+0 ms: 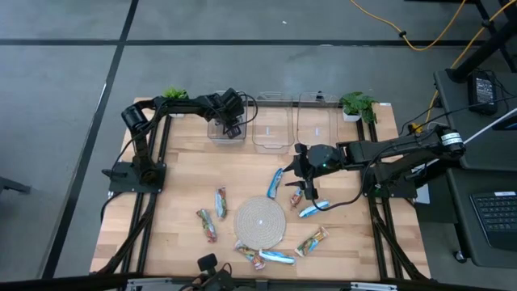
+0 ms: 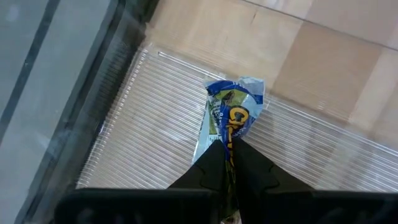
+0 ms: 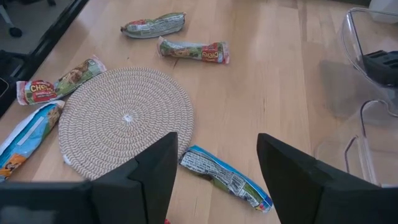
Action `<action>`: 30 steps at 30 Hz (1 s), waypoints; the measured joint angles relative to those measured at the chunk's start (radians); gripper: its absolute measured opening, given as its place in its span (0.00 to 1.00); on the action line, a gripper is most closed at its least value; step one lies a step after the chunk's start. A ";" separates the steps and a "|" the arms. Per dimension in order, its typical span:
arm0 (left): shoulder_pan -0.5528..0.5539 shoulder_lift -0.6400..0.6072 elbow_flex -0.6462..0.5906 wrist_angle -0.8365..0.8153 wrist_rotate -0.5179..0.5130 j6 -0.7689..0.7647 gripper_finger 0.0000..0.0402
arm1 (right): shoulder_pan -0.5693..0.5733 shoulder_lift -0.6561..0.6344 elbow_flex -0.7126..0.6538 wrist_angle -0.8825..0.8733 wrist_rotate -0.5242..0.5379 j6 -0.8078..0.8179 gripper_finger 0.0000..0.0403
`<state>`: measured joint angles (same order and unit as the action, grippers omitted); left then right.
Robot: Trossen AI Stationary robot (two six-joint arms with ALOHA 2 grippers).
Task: Pick and place Granola Bars by type
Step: Put the blue granola bar into the left transparent bin, then put the red granola bar into the center transparent bin
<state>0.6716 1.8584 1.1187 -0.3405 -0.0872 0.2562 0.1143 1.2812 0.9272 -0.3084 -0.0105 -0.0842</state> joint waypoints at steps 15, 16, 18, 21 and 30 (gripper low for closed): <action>0.000 0.000 0.000 -0.005 0.000 0.000 0.15 | 0.000 0.000 0.000 -0.003 0.000 0.000 0.55; 0.000 0.000 0.000 -0.007 0.000 0.000 0.15 | 0.000 0.000 0.000 -0.004 0.000 0.000 0.55; 0.000 0.000 0.000 -0.013 0.000 0.000 0.16 | 0.000 0.000 0.000 -0.004 0.000 0.000 0.55; 0.000 -0.006 0.010 -0.055 -0.003 0.004 0.17 | 0.000 0.000 0.000 -0.004 0.000 0.000 0.55; -0.024 -0.085 0.081 -0.169 -0.057 0.027 0.17 | 0.000 0.000 0.000 -0.004 0.000 0.000 0.55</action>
<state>0.6477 1.7729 1.1996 -0.5093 -0.1444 0.2830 0.1146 1.2812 0.9268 -0.3127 -0.0109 -0.0837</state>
